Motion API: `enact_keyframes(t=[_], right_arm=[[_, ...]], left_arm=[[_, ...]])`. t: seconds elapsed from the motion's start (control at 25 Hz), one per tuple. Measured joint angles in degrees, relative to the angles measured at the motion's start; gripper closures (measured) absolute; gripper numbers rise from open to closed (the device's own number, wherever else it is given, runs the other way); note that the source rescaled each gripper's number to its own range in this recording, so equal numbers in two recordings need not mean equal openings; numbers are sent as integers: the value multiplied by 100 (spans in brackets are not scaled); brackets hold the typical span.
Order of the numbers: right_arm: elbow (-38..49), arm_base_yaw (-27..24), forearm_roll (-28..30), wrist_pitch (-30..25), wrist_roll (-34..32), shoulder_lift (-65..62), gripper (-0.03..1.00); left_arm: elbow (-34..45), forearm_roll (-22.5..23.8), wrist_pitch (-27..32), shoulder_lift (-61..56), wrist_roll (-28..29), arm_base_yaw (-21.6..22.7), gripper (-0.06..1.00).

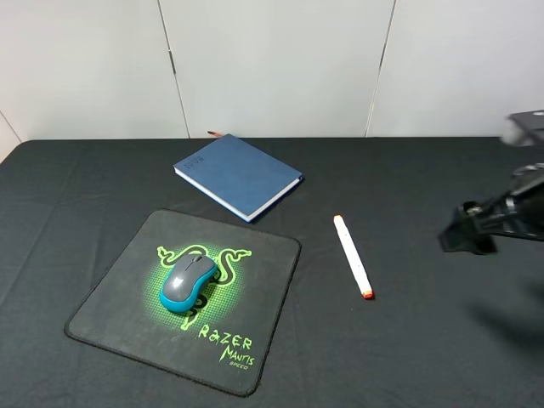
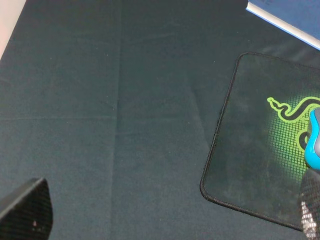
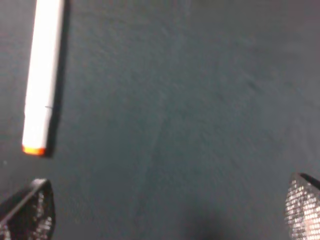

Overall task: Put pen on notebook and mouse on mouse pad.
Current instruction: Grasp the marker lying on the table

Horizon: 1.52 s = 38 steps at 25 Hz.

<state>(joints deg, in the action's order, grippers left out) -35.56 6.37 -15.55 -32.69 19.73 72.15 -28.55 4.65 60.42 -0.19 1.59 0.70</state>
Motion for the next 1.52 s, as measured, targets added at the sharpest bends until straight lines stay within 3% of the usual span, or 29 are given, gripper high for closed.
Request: enact_keyframes(t=[0.28, 0.6, 1.52], right_arm=[[-771, 1037, -18, 409, 73, 1397, -3], [-1572, 1729, -43, 603, 57, 2659, -3], [-1642, 1826, 226, 1273, -81, 3583, -3]], left_arm=[[0, 0, 0, 0, 0, 0, 1], [0, 0, 0, 0, 0, 0, 1], [0, 0, 0, 0, 0, 0, 1]])
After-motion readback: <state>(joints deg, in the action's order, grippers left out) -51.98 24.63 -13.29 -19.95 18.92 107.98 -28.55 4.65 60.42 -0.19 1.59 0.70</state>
